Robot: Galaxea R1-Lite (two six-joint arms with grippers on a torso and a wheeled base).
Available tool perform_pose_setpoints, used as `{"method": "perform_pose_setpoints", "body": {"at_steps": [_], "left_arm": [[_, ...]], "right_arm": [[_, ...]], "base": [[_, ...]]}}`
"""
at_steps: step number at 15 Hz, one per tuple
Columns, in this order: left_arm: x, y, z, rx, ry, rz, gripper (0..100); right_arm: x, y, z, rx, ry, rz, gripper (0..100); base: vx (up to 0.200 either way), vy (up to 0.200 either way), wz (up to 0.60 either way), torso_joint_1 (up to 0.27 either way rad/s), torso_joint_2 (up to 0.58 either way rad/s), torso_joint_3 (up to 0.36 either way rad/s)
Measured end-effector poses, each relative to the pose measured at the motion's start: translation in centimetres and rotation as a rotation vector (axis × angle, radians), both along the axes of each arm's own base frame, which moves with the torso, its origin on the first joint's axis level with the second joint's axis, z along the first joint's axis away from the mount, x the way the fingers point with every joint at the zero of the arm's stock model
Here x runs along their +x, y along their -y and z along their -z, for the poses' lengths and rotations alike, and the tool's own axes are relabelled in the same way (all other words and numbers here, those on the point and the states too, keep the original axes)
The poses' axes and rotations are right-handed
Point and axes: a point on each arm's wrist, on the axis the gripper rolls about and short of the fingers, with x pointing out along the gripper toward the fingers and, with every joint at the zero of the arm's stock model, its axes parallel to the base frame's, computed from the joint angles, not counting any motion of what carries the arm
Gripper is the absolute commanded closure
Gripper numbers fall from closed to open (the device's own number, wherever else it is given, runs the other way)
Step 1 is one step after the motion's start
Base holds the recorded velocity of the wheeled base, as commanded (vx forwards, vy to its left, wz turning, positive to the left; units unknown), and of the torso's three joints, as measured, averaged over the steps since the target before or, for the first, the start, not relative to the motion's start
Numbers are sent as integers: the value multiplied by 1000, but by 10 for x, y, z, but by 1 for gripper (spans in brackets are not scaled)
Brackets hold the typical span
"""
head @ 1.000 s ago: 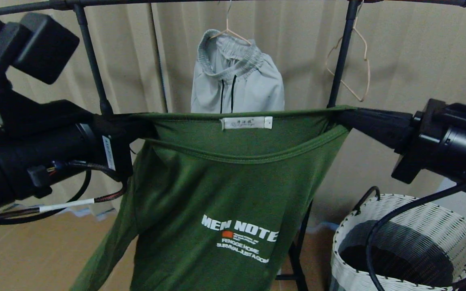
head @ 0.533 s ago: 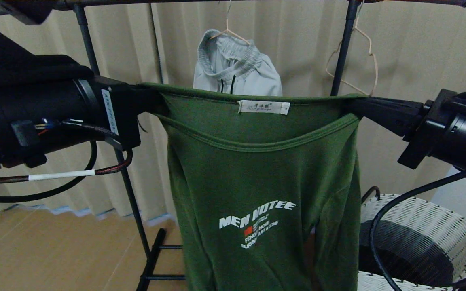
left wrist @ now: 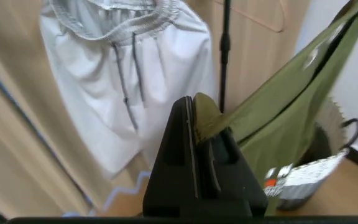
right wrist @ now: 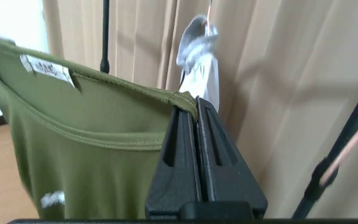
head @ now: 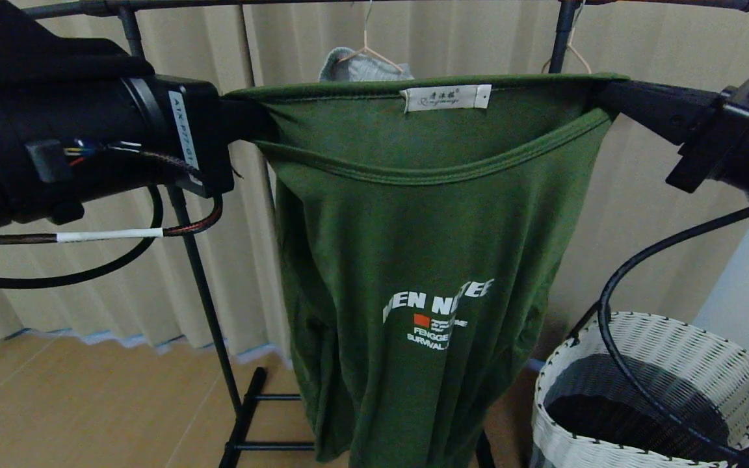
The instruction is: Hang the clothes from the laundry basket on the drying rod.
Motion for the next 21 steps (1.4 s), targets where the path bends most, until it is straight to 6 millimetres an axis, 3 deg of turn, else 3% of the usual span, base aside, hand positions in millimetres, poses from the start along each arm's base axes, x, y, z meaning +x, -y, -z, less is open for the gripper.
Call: {"method": "perform_pose_setpoints", "body": {"at_steps": [4, 9, 13, 19, 21], "left_arm": [[4, -6, 15, 37, -29, -44, 100], [-16, -13, 28, 56, -48, 27, 100], [-31, -12, 26, 25, -17, 138, 100], [-34, -10, 34, 45, -34, 151, 100], [-29, -10, 28, 38, -17, 127, 100]], "right_arm": [[15, -7, -1, 30, 10, -4, 100], [42, -20, 5, 55, 54, -10, 100], [60, -28, 7, 63, 68, -9, 100], [58, -23, 7, 56, 56, 8, 100], [50, -19, 7, 38, 19, 11, 100]], "base": [[0, 0, 0, 0, 0, 0], [0, 0, 0, 0, 0, 0], [0, 0, 0, 0, 0, 0], [0, 0, 0, 0, 0, 0], [0, 0, 0, 0, 0, 0]]}}
